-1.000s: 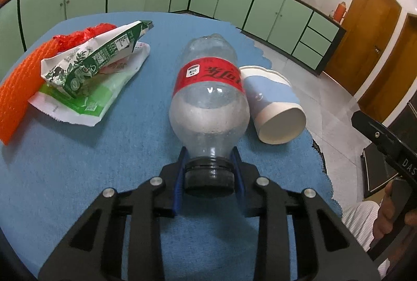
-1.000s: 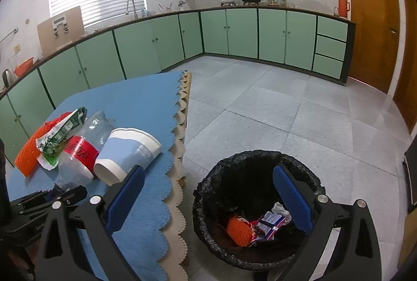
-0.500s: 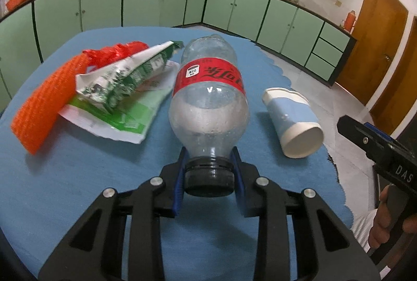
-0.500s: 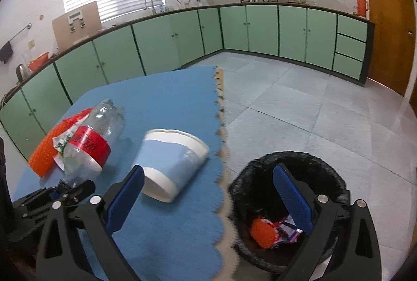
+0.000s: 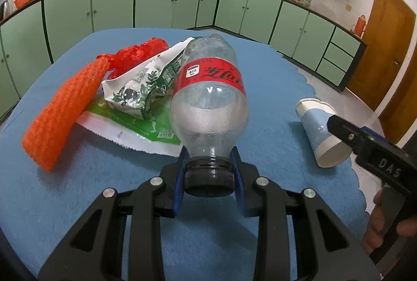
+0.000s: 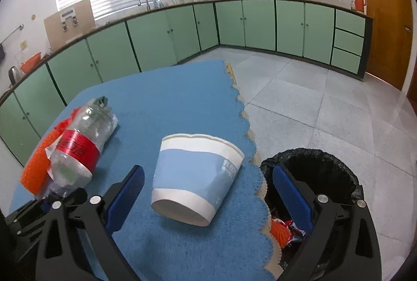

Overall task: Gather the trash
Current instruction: 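Grasp the blue-white paper cup with the right tool while the left tool holds the bottle, then carry the bottle and cup over the bin and release both tools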

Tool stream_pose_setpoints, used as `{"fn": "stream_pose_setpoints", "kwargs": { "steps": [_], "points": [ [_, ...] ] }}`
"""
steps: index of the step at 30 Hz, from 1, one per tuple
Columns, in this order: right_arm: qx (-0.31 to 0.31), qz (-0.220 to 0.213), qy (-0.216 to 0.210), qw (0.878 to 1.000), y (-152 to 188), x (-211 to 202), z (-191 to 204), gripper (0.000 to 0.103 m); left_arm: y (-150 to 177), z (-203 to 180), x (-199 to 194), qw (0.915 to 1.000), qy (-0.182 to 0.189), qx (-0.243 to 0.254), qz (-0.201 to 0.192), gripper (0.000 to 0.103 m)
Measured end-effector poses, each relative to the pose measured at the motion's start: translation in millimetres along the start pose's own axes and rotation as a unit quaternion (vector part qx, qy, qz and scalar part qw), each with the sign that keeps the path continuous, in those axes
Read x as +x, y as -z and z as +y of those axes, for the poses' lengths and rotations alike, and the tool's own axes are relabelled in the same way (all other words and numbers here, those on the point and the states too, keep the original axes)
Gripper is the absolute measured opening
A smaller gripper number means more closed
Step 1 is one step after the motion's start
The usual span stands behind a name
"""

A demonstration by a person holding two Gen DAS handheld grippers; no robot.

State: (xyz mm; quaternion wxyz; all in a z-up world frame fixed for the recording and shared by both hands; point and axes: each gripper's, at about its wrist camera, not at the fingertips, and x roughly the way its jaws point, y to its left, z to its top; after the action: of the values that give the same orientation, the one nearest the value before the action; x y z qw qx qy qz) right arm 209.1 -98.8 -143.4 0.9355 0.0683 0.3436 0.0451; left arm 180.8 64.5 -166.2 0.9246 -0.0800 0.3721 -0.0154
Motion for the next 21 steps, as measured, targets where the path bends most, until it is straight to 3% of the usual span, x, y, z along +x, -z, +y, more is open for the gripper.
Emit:
{"fn": "stream_pose_setpoints", "kwargs": {
  "steps": [3, 6, 7, 21],
  "points": [
    [-0.001, 0.021, -0.001, 1.000, 1.2, 9.2, -0.4, 0.091, 1.7, 3.2, 1.5, 1.0000, 0.002, -0.001, 0.000, 0.030],
    [0.012, 0.042, -0.026, 0.999, 5.1, 16.2, -1.3, 0.072, 2.9, 5.2, 2.3, 1.0000, 0.004, 0.002, -0.001, 0.030],
    [0.015, 0.046, -0.033, 0.998, 6.3, 16.6, -1.9, 0.070, 2.9, 5.4, 2.4, 1.0000, 0.005, 0.002, -0.001, 0.030],
    [0.004, 0.011, -0.069, 0.998, 1.0, -19.1, 0.8, 0.064, -1.2, 1.2, -7.6, 0.9998, 0.019, 0.002, -0.011, 0.030]
  ]
}}
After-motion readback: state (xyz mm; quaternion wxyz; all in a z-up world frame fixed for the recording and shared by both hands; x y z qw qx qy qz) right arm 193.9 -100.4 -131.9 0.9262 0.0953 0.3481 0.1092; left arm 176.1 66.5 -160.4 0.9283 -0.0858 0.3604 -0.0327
